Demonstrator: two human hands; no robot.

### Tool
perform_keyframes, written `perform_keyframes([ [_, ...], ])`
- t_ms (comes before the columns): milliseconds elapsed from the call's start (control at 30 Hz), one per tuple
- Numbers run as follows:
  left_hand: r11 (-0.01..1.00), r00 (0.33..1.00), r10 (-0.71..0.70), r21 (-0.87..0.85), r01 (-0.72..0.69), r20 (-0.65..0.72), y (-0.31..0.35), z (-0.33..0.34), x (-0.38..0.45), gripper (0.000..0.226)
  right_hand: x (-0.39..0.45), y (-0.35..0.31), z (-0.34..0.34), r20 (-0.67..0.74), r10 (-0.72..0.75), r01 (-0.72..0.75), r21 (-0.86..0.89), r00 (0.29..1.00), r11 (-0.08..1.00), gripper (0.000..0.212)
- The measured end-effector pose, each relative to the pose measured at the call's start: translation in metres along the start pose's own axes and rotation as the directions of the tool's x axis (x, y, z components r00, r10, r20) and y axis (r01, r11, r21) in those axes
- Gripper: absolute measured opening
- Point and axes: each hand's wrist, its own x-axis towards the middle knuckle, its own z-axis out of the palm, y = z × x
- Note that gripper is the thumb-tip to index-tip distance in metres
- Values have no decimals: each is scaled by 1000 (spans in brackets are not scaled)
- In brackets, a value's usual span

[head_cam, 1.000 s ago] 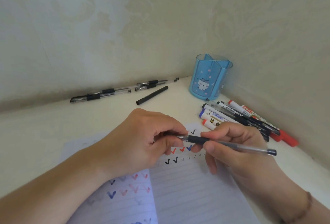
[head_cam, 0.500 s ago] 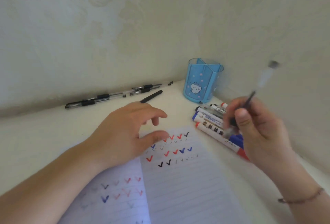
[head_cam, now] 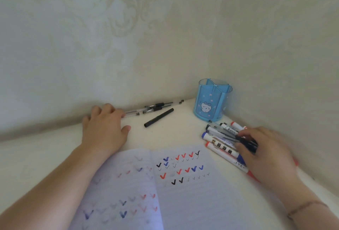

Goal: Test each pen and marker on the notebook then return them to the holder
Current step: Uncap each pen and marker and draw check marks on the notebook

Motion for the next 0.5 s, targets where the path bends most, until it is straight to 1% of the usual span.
perform_keyframes([
  [100, 998, 999, -51, 26, 50, 11, -10, -1, 5, 32, -2, -2, -1, -22, 22, -22, 18, 1000, 1000, 15],
  [367, 993, 994, -114, 10, 113, 3, -17, 5, 11, 20, -4, -5, 2, -36, -4, 4, 18, 999, 1000, 11],
  [433, 994, 995, -103, 22, 103, 5, -17, 4, 10, 15, -4, -6, 2, -50, -5, 6, 13, 999, 1000, 11],
  [467, 996, 997, -81, 39, 81, -10, -15, 2, 9, 13, -4, -6, 1, -56, -5, 5, 13, 998, 1000, 11],
  [500, 998, 998, -43, 45, 46, -55, -13, -1, 8, 11, -4, -6, 1, -66, -7, 8, 15, 998, 1000, 11],
])
